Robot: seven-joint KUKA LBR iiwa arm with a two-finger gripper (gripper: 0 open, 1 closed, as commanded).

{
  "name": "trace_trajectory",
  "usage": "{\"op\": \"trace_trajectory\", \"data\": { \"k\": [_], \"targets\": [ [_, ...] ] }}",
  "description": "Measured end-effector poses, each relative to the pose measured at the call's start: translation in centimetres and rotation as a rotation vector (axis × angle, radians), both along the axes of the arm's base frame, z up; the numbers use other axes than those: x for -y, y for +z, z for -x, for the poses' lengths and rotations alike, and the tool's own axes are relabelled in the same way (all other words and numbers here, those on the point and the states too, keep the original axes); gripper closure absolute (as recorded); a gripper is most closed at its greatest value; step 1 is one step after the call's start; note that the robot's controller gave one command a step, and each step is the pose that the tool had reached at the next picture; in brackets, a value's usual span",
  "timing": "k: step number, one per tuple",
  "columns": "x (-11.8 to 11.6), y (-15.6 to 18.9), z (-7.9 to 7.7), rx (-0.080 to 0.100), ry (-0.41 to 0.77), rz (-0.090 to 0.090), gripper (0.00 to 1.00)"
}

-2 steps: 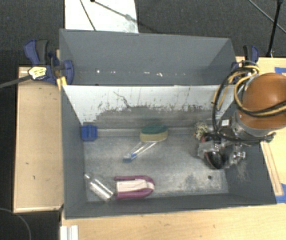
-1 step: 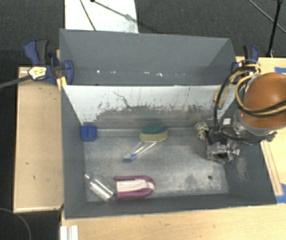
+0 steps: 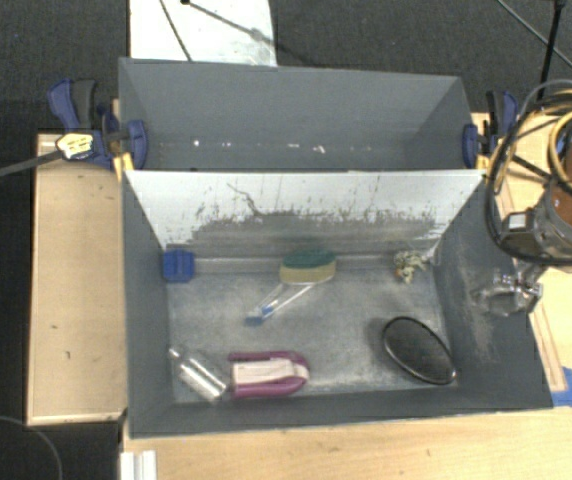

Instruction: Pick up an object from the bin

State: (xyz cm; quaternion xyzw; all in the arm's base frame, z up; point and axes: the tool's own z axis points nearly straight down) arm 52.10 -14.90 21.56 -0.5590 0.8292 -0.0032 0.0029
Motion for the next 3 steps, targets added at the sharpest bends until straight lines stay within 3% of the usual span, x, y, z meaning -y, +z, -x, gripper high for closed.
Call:
{"op": "trace_trajectory", "data": {
  "k": [1,2,3],
  "targets": [
    [0.2,-4.1,-2.8,-0.01,-0.149,-0.005,1.0],
    [0.2,-4.0,-2.8,-0.01,-0.153,-0.004,0.0],
    [-2.8,-12.0,-0.4,-0.008,-0.259,-0.007,0.0]
  ]
}}
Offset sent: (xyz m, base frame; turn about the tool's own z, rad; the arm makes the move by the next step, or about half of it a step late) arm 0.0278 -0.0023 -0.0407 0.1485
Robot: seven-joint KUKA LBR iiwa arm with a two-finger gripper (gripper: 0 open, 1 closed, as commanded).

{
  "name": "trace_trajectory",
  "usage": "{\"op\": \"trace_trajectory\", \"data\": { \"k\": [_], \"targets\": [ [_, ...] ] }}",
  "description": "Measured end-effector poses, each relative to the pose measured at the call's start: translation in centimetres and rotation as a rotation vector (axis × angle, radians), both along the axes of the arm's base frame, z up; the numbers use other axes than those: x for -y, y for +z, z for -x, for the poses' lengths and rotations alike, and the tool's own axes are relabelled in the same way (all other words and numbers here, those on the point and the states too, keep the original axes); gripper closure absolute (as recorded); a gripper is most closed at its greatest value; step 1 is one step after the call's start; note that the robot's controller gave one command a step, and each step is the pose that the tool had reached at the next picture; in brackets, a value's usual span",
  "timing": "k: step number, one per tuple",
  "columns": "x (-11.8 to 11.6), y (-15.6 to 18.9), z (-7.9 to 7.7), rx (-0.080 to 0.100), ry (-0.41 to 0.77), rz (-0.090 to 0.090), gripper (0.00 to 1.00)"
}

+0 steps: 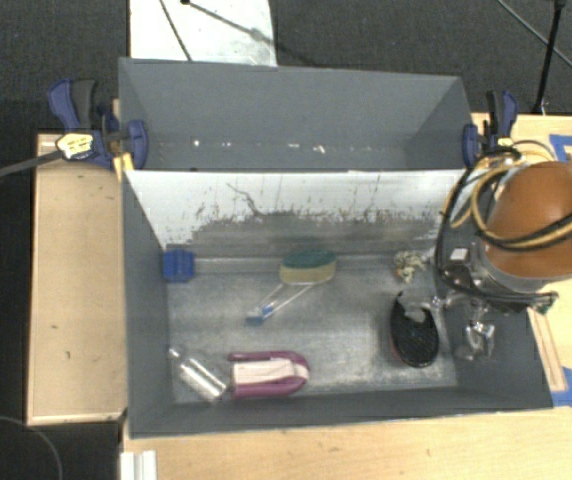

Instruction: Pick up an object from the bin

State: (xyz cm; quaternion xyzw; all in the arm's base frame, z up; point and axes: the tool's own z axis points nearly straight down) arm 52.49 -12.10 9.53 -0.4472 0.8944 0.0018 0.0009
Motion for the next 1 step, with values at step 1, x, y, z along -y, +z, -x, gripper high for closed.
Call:
{"op": "trace_trajectory", "data": {
  "k": [1],
  "targets": [
    [-0.6,-2.11,-2.72,0.019,0.03,0.003,0.0]
  ]
}}
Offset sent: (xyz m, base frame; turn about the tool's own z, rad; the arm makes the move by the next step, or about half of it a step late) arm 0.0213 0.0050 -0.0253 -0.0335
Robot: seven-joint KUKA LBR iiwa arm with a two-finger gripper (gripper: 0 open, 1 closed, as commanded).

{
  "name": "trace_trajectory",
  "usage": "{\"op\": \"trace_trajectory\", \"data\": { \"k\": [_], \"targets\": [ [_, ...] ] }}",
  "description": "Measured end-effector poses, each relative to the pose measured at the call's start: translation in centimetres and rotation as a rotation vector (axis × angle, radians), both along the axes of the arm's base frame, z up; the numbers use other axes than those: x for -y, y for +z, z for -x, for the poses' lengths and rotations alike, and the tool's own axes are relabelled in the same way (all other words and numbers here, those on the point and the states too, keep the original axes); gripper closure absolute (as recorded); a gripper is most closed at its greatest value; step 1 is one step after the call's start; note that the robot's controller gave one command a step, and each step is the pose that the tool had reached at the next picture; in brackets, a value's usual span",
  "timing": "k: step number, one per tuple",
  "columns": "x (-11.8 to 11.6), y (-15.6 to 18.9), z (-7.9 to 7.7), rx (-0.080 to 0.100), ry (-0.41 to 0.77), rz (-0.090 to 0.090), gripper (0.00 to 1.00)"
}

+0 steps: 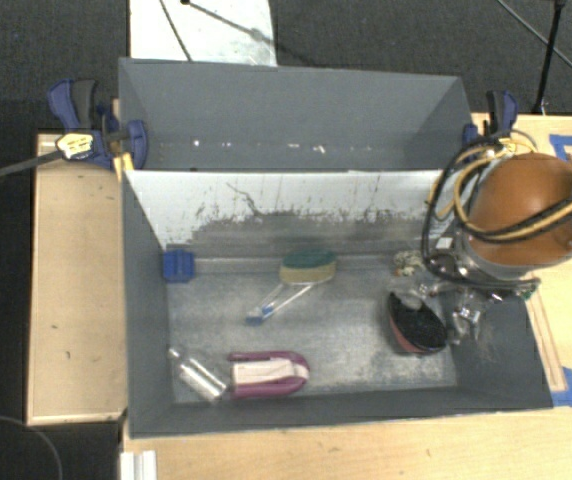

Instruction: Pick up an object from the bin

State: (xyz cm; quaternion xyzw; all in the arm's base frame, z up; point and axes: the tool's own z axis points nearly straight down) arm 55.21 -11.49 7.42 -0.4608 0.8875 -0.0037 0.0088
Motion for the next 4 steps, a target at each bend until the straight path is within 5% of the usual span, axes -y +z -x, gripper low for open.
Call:
{"op": "trace_trajectory", "data": {
  "k": [1,2,3,4],
  "targets": [
    [0.3,0.1,0.1,-0.001,-0.002,0.005,1.0],
    [-0.3,11.6,0.5,-0.009,-0.025,0.002,1.0],
    [-0.3,11.1,0.7,-0.017,-0.028,0.0,0.0],
    [-3.2,16.4,5.5,-0.015,0.032,0.002,0.0]
  ]
}}
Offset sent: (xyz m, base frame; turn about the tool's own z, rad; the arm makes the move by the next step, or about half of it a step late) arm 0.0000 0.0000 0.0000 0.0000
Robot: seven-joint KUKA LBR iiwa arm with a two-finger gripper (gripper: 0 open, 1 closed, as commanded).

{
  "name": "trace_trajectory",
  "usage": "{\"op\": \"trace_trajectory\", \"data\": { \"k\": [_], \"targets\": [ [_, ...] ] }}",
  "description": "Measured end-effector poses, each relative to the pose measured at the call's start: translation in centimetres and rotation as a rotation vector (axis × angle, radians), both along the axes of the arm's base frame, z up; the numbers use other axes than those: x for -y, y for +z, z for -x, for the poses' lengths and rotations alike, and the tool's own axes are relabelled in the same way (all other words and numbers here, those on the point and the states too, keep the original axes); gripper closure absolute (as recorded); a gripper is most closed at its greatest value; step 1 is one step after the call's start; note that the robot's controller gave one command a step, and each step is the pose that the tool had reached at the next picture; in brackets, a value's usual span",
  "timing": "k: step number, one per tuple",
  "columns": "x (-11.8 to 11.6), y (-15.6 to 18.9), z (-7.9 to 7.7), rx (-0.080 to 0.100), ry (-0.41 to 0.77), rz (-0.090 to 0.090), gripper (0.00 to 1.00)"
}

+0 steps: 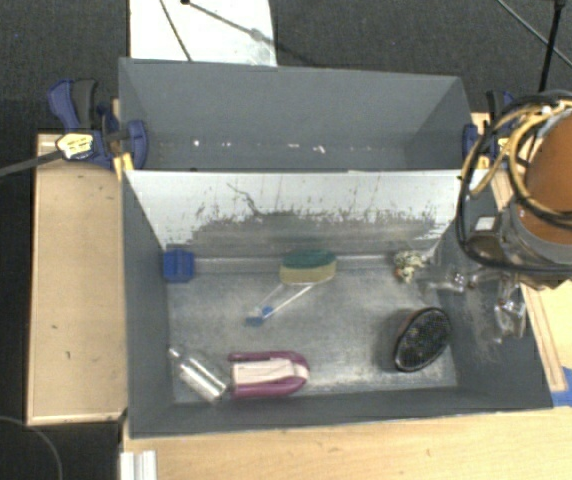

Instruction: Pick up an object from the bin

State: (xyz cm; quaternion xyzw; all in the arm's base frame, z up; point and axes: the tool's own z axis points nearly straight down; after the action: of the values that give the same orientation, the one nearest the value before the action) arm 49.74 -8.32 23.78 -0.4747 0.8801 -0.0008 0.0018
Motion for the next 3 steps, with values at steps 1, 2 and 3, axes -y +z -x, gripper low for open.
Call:
{"op": "trace_trajectory", "data": {
  "k": [1,2,3],
  "targets": [
    [-0.7,-12.8,0.8,-0.01,-0.113,-0.002,0.0],
    [2.2,-15.0,-2.6,0.002,-0.228,-0.003,0.0],
    [5.0,-15.5,-5.6,0.003,-0.171,-0.007,0.0]
  ]
}}
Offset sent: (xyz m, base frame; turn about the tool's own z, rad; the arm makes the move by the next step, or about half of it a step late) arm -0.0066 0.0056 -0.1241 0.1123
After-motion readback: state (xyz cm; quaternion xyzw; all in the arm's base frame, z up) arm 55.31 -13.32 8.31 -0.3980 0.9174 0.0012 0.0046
